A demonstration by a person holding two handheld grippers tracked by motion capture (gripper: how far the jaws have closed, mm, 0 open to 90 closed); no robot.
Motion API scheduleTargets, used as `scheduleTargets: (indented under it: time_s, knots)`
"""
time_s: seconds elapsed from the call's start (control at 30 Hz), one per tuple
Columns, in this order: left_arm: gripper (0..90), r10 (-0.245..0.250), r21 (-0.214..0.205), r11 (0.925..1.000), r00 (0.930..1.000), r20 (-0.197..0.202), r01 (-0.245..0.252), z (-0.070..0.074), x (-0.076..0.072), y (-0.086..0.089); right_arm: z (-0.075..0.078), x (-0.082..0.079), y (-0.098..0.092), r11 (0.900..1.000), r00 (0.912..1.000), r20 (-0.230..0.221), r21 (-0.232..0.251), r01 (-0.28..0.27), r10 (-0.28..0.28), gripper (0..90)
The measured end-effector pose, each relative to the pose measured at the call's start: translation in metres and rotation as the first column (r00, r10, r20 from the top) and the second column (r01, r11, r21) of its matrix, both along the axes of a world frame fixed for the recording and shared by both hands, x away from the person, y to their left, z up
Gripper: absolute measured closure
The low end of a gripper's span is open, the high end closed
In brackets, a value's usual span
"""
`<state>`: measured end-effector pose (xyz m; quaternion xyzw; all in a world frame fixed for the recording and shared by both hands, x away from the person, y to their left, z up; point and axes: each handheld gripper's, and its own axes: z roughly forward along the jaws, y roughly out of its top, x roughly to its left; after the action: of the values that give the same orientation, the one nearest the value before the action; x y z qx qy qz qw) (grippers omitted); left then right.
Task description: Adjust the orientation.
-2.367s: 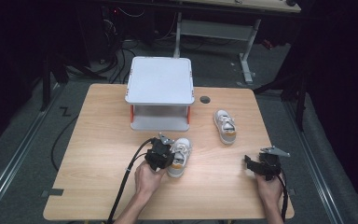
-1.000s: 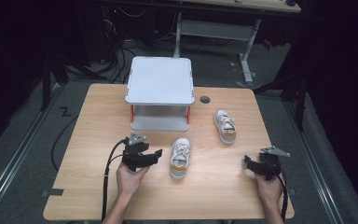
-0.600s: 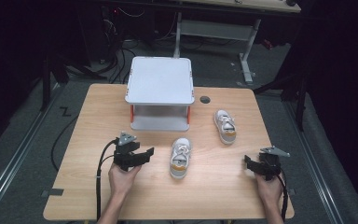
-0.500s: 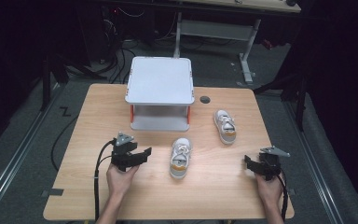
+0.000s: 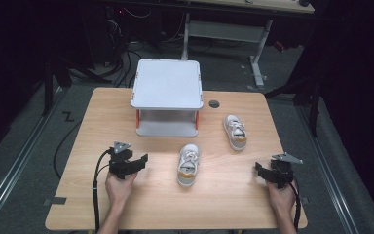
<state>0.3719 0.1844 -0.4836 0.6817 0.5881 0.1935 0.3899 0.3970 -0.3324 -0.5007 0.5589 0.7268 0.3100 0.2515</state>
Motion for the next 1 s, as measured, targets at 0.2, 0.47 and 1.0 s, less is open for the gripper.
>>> scheduleTargets:
  time_s: [0.2, 0.47, 1.0]
  knots:
    - [35.0, 0.033, 0.02, 0.9993, 0.9995, 0.001, -0.033, -0.007, 0.004, 0.003, 0.0, 0.0, 0.0, 1.0, 1.0, 0.0, 0.0, 0.0, 0.0, 33.3]
    - [34.9, 0.054, 0.129, 0.9902, 0.9985, -0.001, -0.054, -0.016, 0.008, 0.0, 0.001, 0.0, 0.0, 0.9998, 0.9998, 0.002, -0.003, -0.018, 0.018, 44.3]
    - [33.1, 0.045, 0.198, 0.9792, 0.999, 0.005, -0.045, -0.022, 0.009, -0.003, 0.037, 0.005, 0.026, 0.9788, 0.9808, 0.088, 0.094, -0.182, 0.174, 55.6]
